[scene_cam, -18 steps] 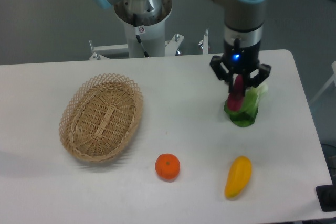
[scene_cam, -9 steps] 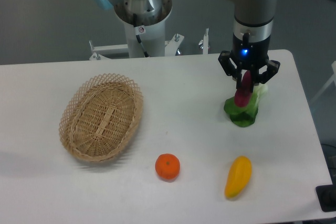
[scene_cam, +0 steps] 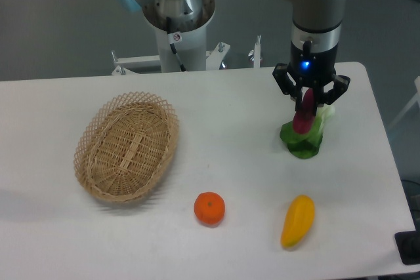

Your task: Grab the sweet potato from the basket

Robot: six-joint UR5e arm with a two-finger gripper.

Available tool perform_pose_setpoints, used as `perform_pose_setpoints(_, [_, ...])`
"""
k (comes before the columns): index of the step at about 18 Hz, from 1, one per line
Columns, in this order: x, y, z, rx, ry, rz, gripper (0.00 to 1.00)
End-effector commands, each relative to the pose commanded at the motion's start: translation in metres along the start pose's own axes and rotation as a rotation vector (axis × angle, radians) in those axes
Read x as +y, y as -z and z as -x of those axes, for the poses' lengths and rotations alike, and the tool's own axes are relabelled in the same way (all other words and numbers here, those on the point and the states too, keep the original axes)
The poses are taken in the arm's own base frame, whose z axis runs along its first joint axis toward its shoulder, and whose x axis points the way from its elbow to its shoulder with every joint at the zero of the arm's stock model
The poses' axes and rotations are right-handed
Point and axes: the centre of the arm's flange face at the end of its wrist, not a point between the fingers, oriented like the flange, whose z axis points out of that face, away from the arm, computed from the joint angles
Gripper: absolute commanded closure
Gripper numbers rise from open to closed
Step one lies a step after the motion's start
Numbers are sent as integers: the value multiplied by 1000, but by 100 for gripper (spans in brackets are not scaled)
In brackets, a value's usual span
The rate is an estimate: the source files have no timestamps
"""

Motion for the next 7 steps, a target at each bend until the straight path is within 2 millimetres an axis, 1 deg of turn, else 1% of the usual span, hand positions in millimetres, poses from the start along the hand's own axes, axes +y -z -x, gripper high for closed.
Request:
perform_pose_setpoints(3, [-1, 2, 0, -4, -3, -2, 75])
perform_pose_setpoints(7, [-2, 0, 0, -1, -6, -1, 75])
